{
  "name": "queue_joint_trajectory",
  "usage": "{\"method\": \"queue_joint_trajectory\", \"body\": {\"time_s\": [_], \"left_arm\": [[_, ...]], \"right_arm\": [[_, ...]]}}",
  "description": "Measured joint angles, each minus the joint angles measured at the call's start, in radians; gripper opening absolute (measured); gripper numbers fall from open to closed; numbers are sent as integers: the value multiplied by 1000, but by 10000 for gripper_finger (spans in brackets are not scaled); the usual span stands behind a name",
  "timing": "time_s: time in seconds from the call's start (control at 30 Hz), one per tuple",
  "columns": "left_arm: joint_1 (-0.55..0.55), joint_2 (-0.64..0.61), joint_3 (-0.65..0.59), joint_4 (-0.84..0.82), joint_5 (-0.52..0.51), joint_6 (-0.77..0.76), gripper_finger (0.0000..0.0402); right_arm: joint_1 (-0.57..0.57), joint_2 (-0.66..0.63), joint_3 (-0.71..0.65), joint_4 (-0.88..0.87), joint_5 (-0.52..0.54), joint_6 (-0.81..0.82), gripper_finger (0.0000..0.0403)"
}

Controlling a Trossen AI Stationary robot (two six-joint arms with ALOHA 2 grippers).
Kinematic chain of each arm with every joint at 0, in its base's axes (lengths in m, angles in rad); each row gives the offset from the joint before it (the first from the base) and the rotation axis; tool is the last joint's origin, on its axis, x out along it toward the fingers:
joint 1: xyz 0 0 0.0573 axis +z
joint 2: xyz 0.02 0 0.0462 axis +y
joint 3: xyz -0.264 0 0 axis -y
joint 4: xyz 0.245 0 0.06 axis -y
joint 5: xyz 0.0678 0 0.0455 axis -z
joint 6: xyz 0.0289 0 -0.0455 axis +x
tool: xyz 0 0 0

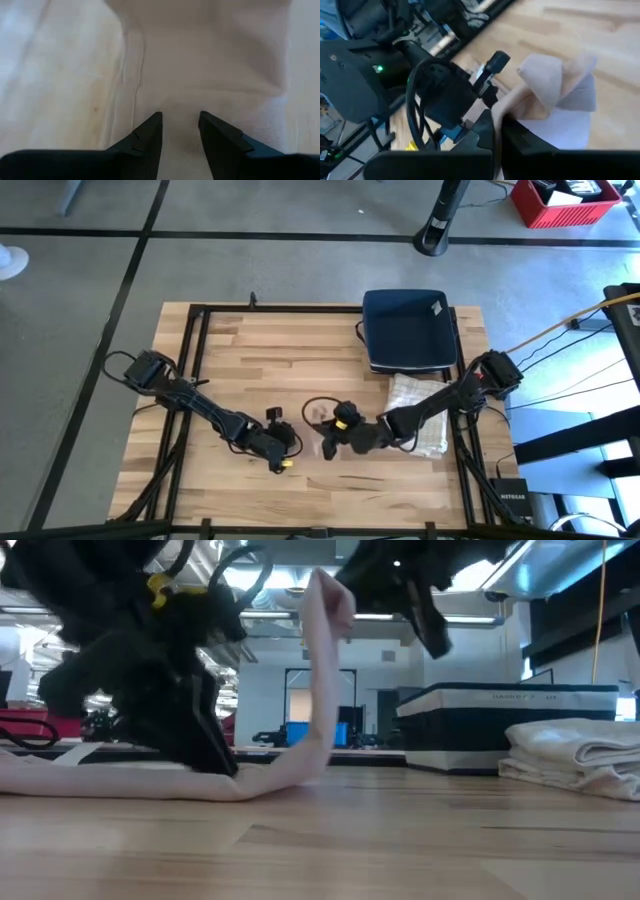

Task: Fold towel
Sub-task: Fold the light brown towel

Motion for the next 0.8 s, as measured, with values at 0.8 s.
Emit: {"method": "queue_joint_trajectory", "body": {"time_s": [0.8], "left_arm": [[-260, -171, -169, -292, -80, -576, 123]], "right_arm": [[-92, 185, 153, 230, -159, -73, 10]]}}
